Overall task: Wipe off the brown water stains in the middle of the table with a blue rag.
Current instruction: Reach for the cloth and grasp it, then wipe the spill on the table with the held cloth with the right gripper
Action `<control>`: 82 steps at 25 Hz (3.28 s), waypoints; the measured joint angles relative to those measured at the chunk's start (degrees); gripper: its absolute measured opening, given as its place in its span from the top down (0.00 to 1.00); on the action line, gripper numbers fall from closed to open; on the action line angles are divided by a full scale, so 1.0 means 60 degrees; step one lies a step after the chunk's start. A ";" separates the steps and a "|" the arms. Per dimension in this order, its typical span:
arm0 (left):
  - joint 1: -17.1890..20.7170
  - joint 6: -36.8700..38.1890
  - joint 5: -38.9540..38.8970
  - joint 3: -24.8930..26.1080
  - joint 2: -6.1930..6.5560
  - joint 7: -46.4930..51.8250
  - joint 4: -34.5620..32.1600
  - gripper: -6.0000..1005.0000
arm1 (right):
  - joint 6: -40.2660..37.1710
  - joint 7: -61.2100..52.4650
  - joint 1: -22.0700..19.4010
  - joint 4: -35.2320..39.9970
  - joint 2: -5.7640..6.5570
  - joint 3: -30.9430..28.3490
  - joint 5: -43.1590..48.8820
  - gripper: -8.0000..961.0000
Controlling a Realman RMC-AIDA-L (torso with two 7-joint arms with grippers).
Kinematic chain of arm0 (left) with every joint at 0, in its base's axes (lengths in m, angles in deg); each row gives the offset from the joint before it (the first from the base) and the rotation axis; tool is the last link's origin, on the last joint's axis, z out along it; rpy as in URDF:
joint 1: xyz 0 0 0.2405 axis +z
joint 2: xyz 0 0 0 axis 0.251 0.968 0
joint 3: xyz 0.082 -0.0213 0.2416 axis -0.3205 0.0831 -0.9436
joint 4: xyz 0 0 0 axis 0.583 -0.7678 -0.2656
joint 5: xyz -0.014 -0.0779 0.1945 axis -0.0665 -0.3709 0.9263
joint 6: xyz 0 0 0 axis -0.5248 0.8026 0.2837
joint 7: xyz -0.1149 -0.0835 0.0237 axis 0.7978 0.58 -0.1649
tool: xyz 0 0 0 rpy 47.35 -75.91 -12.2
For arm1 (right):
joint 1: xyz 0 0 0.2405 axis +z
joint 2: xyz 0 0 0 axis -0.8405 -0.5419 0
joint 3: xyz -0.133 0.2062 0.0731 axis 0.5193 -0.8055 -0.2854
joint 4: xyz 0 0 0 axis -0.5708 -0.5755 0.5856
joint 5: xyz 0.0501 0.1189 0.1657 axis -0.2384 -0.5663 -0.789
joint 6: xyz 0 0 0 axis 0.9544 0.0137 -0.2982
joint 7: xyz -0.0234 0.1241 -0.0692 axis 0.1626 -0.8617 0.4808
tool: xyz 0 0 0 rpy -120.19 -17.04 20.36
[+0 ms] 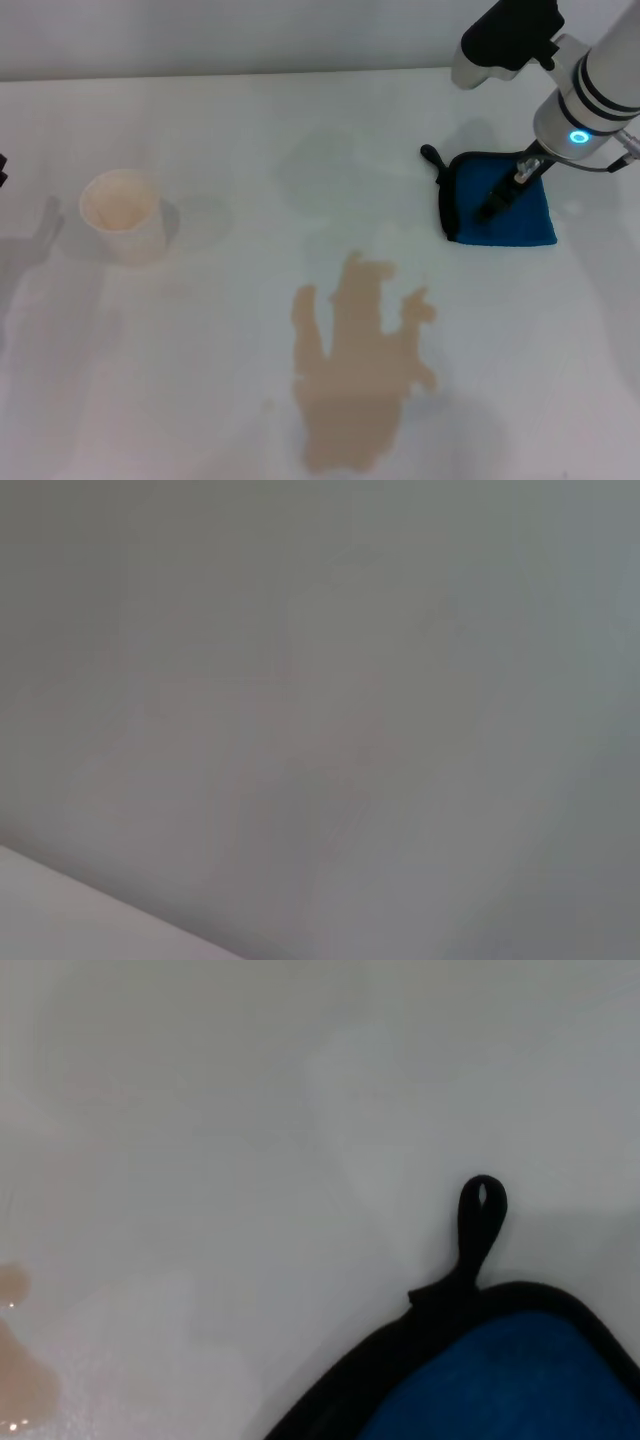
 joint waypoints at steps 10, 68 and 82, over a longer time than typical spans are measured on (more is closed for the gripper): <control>-0.0064 0.0094 0.0001 0.0030 0.0000 -0.0044 -0.0003 0.13 | -0.0154 -0.0041 -0.0044 -0.0123 0.0019 -0.0190 -0.0176 0.15; -0.0194 0.0323 0.0001 0.0030 0.0029 -0.0264 -0.0123 0.13 | 0.0377 -0.0029 0.0043 -0.0857 0.0085 -0.1219 -0.0361 0.27; -0.0195 0.0328 0.0001 0.0030 0.0029 -0.0263 -0.0133 0.13 | 0.0546 0.0001 -0.0004 -0.0623 0.0094 -0.1146 -0.0310 0.36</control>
